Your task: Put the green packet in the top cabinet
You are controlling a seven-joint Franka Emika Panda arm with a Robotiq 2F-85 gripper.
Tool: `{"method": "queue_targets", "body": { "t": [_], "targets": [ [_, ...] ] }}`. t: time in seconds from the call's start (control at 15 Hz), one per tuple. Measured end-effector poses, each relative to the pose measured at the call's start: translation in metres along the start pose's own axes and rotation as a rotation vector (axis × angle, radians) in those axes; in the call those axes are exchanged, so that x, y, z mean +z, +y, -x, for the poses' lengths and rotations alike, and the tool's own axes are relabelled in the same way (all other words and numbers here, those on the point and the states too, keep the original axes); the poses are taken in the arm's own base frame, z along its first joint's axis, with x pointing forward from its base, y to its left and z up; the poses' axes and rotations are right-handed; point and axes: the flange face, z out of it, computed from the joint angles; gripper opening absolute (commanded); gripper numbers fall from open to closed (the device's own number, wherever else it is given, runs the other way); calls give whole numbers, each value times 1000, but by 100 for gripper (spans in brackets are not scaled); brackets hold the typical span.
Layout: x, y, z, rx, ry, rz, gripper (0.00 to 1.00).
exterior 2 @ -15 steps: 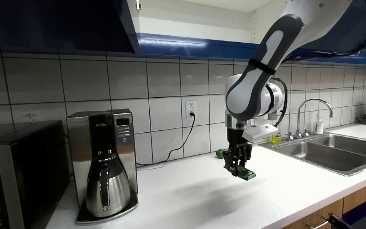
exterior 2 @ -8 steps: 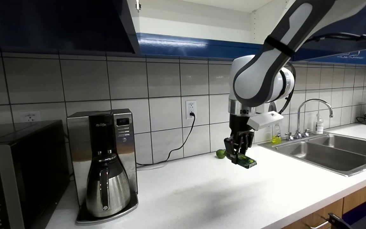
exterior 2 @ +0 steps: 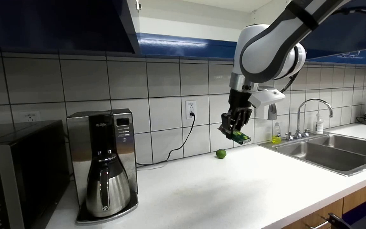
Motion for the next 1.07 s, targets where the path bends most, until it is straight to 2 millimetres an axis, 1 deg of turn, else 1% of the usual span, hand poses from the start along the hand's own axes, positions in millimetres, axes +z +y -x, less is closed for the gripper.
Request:
{"method": "queue_targets", "body": {
  "t": [0.33,0.6,1.07],
  "targets": [
    [-47,3,-9,4,117,22,16],
    [-85,1,-17,-3,198,39,16],
    [-140,-3,-29,-20,313,74,16]
  ]
}}
